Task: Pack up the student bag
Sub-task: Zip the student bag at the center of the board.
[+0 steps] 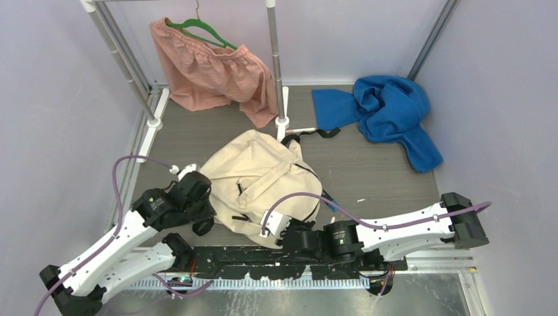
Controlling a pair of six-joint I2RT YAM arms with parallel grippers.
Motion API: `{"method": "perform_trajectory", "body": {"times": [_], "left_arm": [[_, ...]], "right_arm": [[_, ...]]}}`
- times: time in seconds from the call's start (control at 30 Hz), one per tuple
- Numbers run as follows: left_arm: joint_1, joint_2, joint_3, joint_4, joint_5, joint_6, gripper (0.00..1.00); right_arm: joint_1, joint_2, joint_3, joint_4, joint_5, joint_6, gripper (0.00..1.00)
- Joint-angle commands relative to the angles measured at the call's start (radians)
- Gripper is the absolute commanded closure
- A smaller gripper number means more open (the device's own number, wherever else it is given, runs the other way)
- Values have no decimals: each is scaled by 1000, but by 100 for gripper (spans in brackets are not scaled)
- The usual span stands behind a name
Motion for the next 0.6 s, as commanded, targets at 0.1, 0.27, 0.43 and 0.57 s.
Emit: {"method": "perform_trajectory", "body": {"times": [0.1,0.27,0.43,0.57], "left_arm": [[17,26,-68,77,-5,5,100],[17,-192,-113,337,126,104,90],[17,-134,-59,304,261,185,58],[17,-48,-67,389,420,218,33]], "right_arm": [[4,-79,-22,-51,51,63,99],[4,-40,23,-64,29,85,64],[4,-63,61,-47,-25,61,36],[4,-47,67,12,-40,27,27]]}}
